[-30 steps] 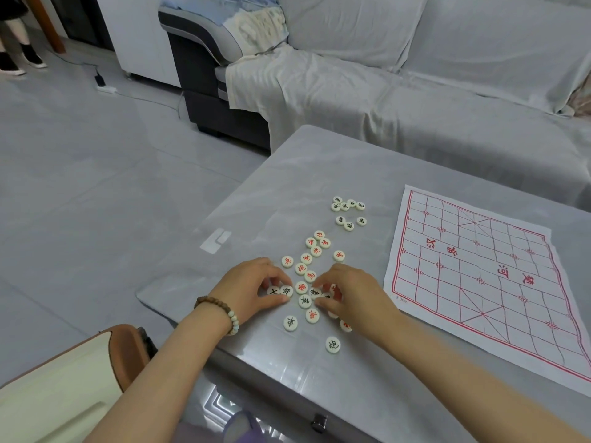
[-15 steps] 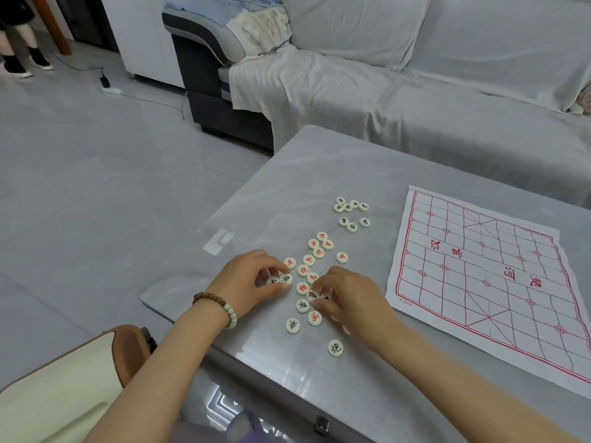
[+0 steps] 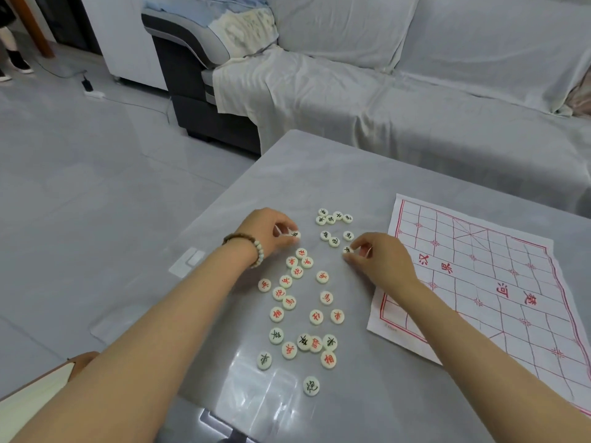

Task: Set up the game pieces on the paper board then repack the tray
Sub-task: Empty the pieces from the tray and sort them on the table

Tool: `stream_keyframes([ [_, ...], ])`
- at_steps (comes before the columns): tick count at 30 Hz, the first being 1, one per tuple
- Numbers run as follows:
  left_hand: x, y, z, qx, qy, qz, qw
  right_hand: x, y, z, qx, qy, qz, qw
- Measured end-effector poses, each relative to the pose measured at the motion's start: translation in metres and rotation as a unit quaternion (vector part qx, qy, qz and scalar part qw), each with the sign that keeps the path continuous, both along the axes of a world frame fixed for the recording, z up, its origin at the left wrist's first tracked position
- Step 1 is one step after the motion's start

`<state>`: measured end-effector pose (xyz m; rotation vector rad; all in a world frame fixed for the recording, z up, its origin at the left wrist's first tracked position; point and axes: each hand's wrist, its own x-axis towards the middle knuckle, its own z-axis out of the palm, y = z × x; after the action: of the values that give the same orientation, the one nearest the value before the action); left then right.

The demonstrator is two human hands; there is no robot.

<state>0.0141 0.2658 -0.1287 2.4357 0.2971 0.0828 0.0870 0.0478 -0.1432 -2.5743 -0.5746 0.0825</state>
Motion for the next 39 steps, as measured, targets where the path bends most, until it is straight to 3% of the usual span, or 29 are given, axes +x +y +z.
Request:
stream_keyframes([
  [6, 0.051, -0.012, -0.011, 0.016, 0.02, -0.08, 0.996, 0.023, 0.025, -0.013, 0.068, 0.013, 0.012, 0.998],
  [12, 0.058, -0.016, -0.014, 0.03, -0.002, -0.047, 0.998, 0.025, 0.026, -0.01, 0.076, 0.019, 0.015, 0.997],
  [17, 0.01, -0.01, -0.005, 0.004, -0.023, -0.032, 0.999, -0.035, -0.007, 0.016, 0.103, 0.048, 0.103, 0.988],
  [23, -0.088, -0.02, 0.009, 0.016, -0.026, -0.088, 0.996, -0.104, -0.029, 0.022, 0.025, 0.087, 0.233, 0.968],
  [33, -0.154, -0.033, -0.007, 0.095, 0.058, -0.123, 0.986, -0.13, -0.01, 0.014, -0.05, -0.015, 0.244, 0.968],
  [39, -0.155, -0.037, -0.013, 0.082, 0.05, -0.122, 0.988, -0.14, -0.029, 0.019, -0.015, -0.005, 0.24, 0.971],
])
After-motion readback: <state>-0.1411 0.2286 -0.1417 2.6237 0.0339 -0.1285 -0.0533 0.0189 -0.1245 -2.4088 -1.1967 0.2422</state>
